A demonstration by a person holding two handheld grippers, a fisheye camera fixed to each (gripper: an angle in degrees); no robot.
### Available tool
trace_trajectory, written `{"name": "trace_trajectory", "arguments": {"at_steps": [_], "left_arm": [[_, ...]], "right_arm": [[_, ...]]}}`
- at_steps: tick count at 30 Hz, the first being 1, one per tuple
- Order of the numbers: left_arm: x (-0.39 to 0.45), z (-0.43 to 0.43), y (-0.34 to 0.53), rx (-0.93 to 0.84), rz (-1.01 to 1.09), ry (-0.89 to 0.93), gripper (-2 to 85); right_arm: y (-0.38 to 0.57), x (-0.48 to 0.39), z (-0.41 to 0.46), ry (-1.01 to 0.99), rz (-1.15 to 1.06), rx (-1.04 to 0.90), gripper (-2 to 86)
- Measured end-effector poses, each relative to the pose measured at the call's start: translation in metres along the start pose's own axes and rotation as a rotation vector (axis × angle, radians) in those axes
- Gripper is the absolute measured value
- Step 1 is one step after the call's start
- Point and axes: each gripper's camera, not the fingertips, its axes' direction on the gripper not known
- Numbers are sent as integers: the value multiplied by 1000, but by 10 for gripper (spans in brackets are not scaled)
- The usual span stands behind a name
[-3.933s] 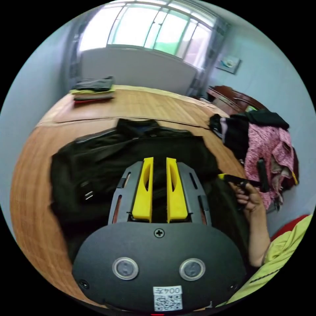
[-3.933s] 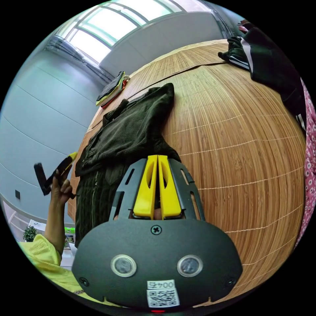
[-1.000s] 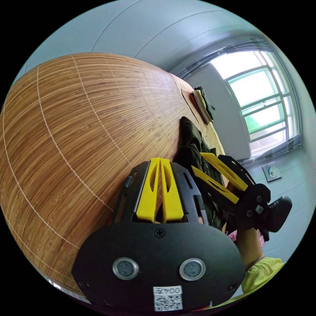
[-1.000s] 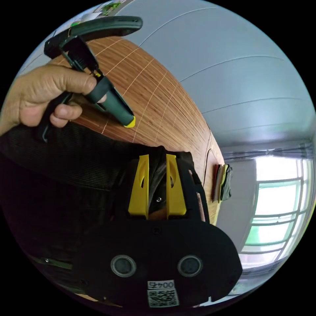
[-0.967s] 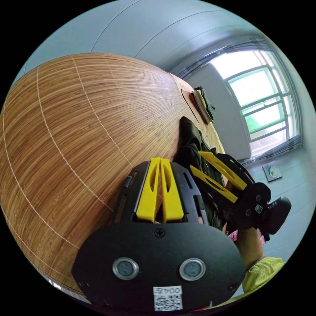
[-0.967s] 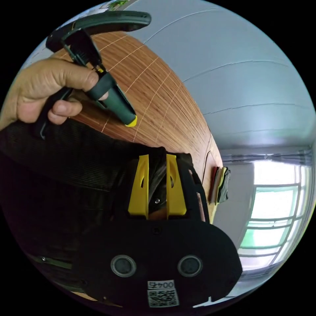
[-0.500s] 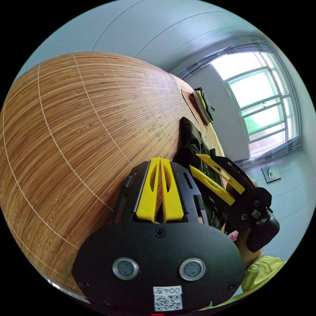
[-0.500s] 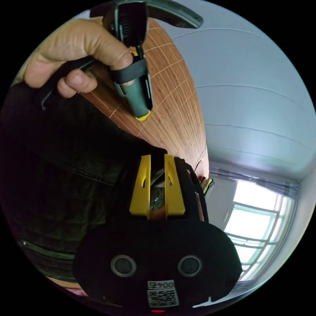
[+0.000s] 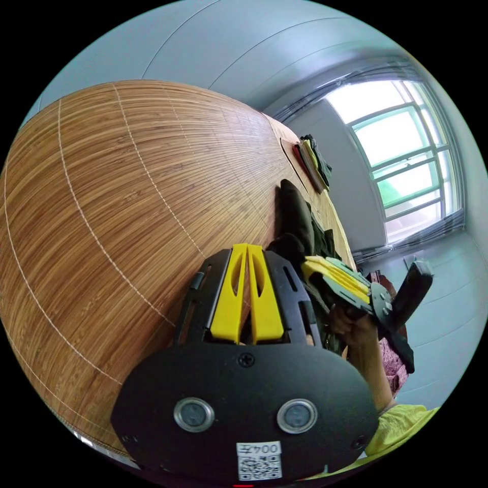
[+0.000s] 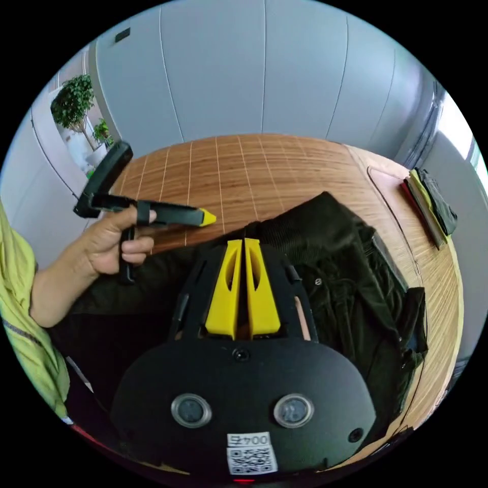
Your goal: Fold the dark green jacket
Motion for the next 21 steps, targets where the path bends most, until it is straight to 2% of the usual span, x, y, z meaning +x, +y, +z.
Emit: {"name": "trace_trajectory", "arguments": {"at_steps": [5,9,12,15,18,21], "left_arm": [[3,-1,1,8,1,4,2],[32,-10,-1,54,173,94,1],[57,1,5,38,277,146,0],[66,18,9,5,293,99,0],[67,27,7,-45,266,51,0],[65,33,4,-75,235,51,1]], "right_arm": [[12,-1,-18,138,-70,39,66],[12,33,-23,278,-28,13,90],[-8,98,-23,184,115,23,99],[-36,168,-14,98,229,16,89],[-65,212,14,-88,224,-72,93],[-81,228,42,-126,198,-176,101]]}}
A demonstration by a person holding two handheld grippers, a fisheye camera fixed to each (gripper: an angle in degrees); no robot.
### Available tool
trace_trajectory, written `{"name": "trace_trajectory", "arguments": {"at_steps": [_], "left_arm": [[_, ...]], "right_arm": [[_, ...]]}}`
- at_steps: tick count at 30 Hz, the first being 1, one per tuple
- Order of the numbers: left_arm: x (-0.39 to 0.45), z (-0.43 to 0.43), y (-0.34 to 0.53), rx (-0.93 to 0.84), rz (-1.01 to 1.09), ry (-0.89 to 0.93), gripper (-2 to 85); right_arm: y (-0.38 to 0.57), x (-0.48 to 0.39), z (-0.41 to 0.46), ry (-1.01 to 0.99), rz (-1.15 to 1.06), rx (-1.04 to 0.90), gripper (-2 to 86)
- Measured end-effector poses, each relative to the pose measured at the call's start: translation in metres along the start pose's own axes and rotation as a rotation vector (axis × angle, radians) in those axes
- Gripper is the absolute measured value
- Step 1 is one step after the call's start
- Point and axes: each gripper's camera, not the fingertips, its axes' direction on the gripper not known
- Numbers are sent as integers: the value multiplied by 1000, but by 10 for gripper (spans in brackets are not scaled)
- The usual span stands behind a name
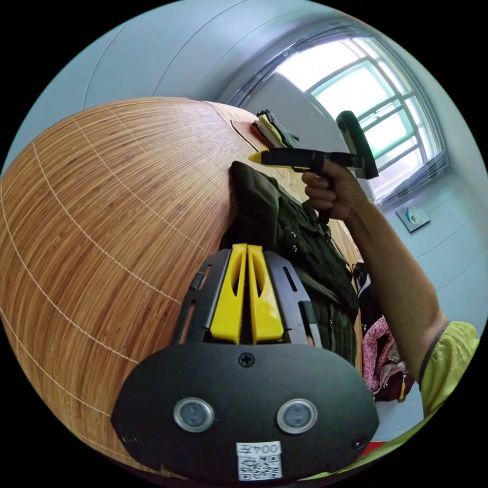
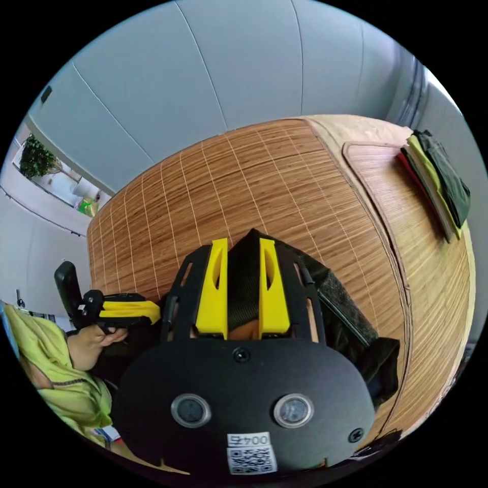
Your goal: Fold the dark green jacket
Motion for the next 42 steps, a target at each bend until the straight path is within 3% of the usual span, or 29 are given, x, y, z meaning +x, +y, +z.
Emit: {"name": "trace_trajectory", "arguments": {"at_steps": [5,8,10,11,15,19,24,26,28,31,34,36,40,42], "left_arm": [[5,1,0,-2,-9,-15,1],[6,1,0,2,-30,-22,0],[7,1,1,-5,-39,-27,0],[8,1,1,-3,-43,-30,0],[7,-1,2,9,-63,-2,0],[13,-3,3,24,-58,-14,0],[14,-1,2,13,-70,8,0],[17,-1,3,14,-69,-2,0],[20,-2,3,18,-72,-21,0],[22,-3,5,25,-87,-32,0],[27,-4,5,23,-83,-51,1],[26,-4,5,23,-92,-36,1],[20,-5,6,27,-119,5,0],[20,-5,5,24,-122,15,0]], "right_arm": [[-9,17,32,-14,14,-122,35],[0,30,18,9,88,53,4],[17,47,7,130,271,275,-3],[20,52,10,132,309,292,-3],[20,57,41,-21,297,205,10],[6,63,39,-157,231,112,81],[-16,50,69,-104,177,-59,66],[-16,36,71,-65,138,-22,28],[-9,13,58,109,104,96,1],[8,20,61,187,229,249,-5],[8,26,93,273,320,233,-6],[-2,29,105,230,318,158,-5],[30,3,52,121,252,427,3],[56,-25,41,133,161,435,10]]}}
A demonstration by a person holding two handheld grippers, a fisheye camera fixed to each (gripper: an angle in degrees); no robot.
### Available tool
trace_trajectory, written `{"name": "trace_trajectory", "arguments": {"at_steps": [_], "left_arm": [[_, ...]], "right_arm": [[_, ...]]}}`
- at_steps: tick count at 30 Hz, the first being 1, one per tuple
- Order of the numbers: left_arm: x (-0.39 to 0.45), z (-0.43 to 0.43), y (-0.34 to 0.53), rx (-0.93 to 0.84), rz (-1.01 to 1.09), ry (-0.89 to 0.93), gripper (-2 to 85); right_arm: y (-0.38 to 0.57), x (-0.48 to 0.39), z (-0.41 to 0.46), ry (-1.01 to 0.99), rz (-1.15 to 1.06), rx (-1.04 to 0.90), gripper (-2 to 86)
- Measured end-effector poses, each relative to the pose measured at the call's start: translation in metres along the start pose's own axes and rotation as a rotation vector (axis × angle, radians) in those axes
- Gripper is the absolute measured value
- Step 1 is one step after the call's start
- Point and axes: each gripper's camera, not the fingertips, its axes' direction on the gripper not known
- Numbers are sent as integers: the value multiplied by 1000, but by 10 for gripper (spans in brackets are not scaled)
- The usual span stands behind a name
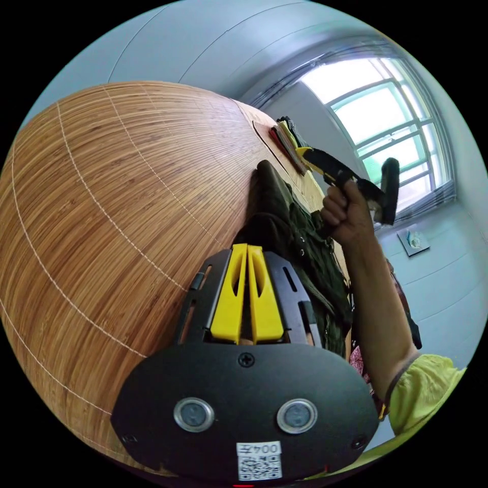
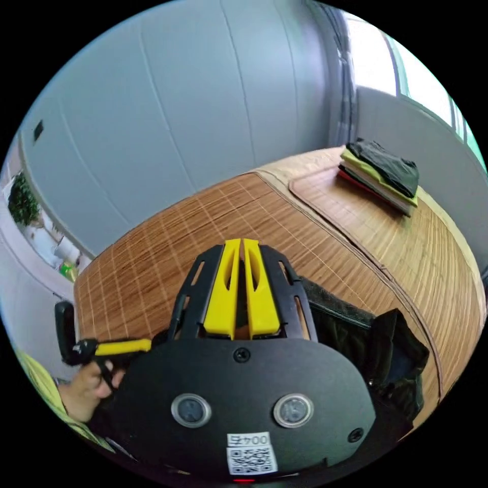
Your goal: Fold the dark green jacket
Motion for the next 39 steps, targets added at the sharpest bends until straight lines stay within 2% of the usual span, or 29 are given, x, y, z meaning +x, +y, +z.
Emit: {"name": "trace_trajectory", "arguments": {"at_steps": [3,5,8,13,17,19,22,26,28,32,39], "left_arm": [[2,-1,0,-2,4,-2,0],[3,-1,0,-1,5,-3,0],[3,-2,0,-1,3,2,0],[7,-4,0,1,15,-18,0],[7,-6,0,4,11,-9,0],[6,-11,1,26,7,7,1],[-2,-33,7,116,-69,122,1],[1,-80,22,176,-138,151,1],[8,-102,28,150,-135,148,2],[27,-163,49,62,29,85,5],[-31,-243,138,-142,135,-4,43]], "right_arm": [[67,-26,-38,68,-48,-9,14],[118,-22,-68,118,38,31,5],[211,8,-115,191,287,43,-5],[360,31,-186,358,626,-86,-2],[445,8,-251,314,807,-32,11],[497,-18,-292,240,920,29,47],[555,-58,-332,140,1035,85,68],[598,-106,-352,105,1067,97,59],[607,-123,-344,-12,1039,118,53],[606,-135,-316,-78,1001,15,56],[647,-151,-323,-36,1062,88,101]]}}
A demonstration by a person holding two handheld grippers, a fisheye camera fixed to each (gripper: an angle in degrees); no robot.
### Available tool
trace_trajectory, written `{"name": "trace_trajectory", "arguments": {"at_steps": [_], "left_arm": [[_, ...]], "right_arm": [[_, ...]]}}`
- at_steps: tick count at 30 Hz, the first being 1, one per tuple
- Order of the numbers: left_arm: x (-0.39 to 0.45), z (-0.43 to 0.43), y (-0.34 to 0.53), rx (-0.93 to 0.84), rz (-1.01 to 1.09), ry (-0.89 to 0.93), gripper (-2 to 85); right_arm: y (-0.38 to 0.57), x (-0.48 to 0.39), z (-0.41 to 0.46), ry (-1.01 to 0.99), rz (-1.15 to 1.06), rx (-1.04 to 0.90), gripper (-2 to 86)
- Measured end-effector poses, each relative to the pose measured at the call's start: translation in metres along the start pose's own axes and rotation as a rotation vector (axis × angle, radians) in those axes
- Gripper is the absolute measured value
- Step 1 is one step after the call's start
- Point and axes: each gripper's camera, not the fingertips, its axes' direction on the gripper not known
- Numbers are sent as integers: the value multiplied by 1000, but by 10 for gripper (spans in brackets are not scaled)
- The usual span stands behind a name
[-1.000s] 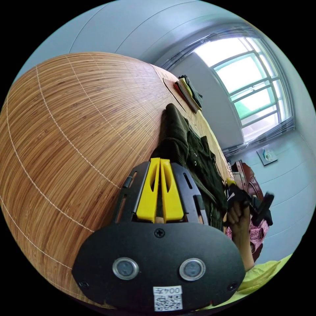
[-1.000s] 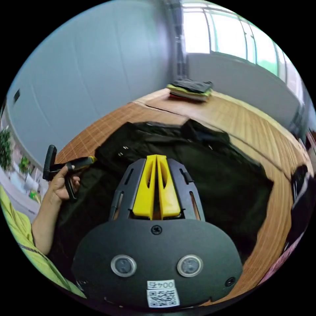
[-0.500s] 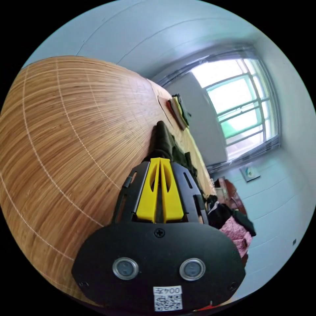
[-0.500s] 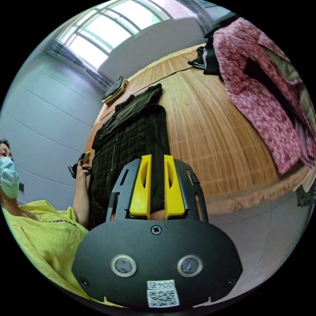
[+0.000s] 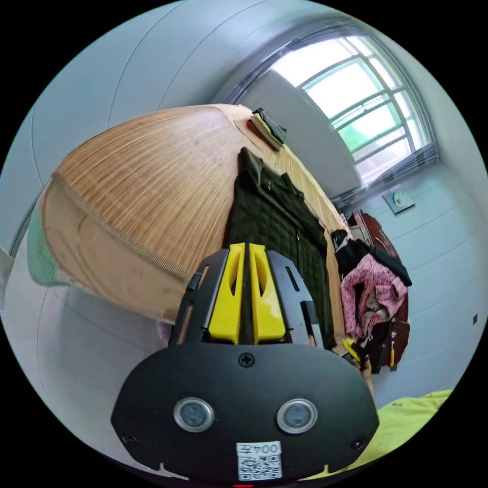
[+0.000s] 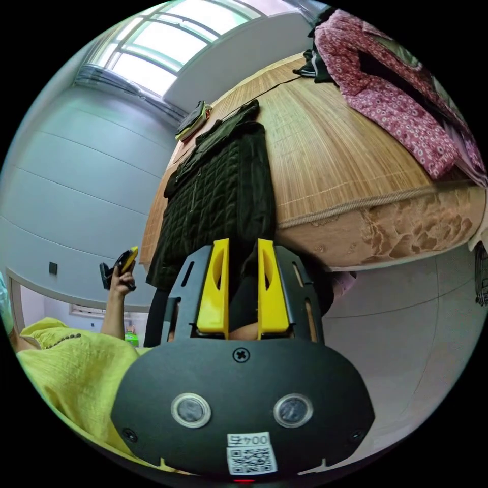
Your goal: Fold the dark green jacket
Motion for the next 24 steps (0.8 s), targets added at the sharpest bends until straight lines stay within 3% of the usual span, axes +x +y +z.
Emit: {"name": "trace_trajectory", "arguments": {"at_steps": [5,14,20,24], "left_arm": [[-56,-4,51,-94,-76,58,102],[-111,32,65,-78,-197,409,172],[-99,55,47,-166,-101,410,164],[-94,79,35,-298,-68,455,98]], "right_arm": [[2,31,6,-89,93,16,120],[-24,40,54,-47,153,-87,142],[-40,44,86,-41,150,-167,136],[-52,42,104,-37,103,-227,114]]}}
